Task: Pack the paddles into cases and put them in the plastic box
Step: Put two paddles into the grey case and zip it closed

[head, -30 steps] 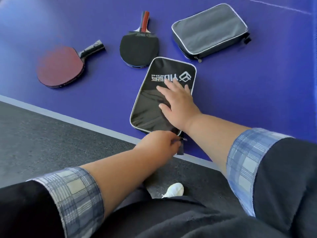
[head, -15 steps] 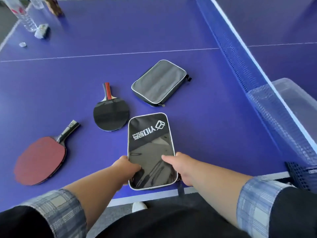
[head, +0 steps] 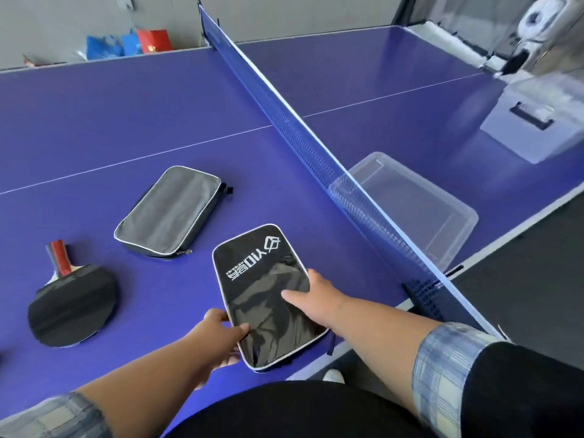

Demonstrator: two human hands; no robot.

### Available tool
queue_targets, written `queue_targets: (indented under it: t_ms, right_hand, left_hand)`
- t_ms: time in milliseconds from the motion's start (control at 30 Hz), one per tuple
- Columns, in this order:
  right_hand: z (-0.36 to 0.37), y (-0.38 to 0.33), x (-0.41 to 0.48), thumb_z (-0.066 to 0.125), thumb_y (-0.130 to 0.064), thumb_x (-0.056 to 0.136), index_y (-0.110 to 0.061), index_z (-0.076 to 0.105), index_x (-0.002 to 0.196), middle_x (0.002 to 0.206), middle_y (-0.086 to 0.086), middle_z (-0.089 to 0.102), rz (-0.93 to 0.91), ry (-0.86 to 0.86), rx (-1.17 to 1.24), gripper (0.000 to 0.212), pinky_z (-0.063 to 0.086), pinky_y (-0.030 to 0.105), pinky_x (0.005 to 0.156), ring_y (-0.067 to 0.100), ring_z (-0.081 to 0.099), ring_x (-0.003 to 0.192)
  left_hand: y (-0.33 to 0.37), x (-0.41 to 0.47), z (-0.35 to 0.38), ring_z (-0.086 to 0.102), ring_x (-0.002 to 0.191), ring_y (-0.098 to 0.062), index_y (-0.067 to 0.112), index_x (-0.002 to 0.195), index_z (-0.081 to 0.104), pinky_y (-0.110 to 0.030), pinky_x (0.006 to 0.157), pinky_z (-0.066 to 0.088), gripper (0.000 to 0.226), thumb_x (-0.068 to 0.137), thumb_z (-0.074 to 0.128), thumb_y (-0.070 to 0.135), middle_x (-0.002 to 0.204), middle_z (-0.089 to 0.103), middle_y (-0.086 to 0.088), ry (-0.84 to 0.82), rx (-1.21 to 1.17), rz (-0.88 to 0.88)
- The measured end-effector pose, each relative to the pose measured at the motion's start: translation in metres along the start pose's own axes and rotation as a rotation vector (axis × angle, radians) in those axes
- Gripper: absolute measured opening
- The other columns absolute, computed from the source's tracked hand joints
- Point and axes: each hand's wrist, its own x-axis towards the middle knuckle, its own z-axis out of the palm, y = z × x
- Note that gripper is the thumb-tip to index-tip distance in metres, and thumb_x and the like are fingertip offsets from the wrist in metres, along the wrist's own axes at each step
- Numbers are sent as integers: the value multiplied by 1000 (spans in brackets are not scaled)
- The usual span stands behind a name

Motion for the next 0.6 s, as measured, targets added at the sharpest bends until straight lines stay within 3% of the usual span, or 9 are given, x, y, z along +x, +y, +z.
queue_targets:
  t_ms: [167, 333, 433, 500, 600]
  right_hand:
    - [-74, 37, 34, 68, -64, 78, -17, 20, 156, 150, 8, 42, 53, 76, -178, 103, 40, 46, 110, 31, 43, 137]
    - [-129, 65, 83, 73, -56, 78, -12, 18, 156, 154, 11, 37, 97, 107, -210, 105, 36, 46, 113, 33, 40, 139]
    - [-143, 74, 107, 75, -58, 73, -12, 14, 156, 157, 11, 31, 159, 134, -270, 113, 32, 47, 116, 33, 36, 142]
    - [-143, 79, 117, 77, -56, 73, -14, 2, 158, 162, 11, 20, 180, 122, -314, 120, 26, 47, 119, 33, 26, 147]
    - [-139, 88, 124, 78, -53, 76, -17, -13, 158, 166, 10, 8, 187, 81, -360, 128, 21, 47, 119, 33, 19, 150]
  left_hand:
    - [60, 22, 78, 73, 80, -26, 24, 110, 46, -39, 71, 62, 33, 87, 69, 27, 88, 73, -10, 0, 76, 7]
    - [98, 48, 148, 71, 88, -28, 23, 115, 43, -49, 85, 57, 30, 91, 61, 23, 98, 69, -11, 16, 97, -17]
    - [111, 58, 180, 70, 83, -28, 24, 113, 41, -40, 73, 58, 26, 92, 57, 25, 100, 68, -14, 52, 155, -51]
    - [114, 63, 194, 63, 76, -25, 23, 112, 39, -33, 59, 48, 25, 93, 55, 26, 99, 65, -14, 79, 214, -66]
    - [112, 69, 203, 65, 85, -26, 21, 114, 39, -34, 61, 48, 26, 94, 54, 27, 101, 64, -11, 96, 272, -77]
